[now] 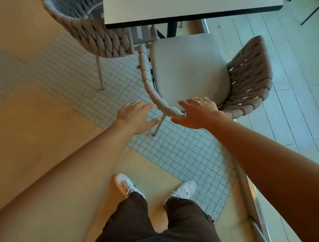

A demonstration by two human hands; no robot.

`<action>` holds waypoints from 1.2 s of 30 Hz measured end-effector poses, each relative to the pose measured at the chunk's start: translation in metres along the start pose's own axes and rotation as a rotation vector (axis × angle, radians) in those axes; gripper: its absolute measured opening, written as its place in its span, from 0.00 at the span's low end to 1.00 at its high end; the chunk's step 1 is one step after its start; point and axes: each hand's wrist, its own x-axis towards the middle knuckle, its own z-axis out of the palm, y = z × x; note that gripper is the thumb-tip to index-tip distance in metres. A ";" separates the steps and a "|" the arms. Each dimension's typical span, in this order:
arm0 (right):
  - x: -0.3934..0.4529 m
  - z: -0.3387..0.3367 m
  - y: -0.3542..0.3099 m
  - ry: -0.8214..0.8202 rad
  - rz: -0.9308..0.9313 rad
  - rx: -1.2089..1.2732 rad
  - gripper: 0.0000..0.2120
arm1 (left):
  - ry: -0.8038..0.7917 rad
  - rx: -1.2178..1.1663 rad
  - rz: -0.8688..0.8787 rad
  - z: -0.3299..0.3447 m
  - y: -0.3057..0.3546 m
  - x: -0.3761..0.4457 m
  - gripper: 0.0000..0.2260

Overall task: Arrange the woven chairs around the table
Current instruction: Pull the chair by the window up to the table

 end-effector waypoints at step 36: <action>0.355 -0.199 -0.347 -0.024 -0.382 -0.183 0.43 | 0.156 -0.210 -0.478 -0.101 -0.457 0.018 0.33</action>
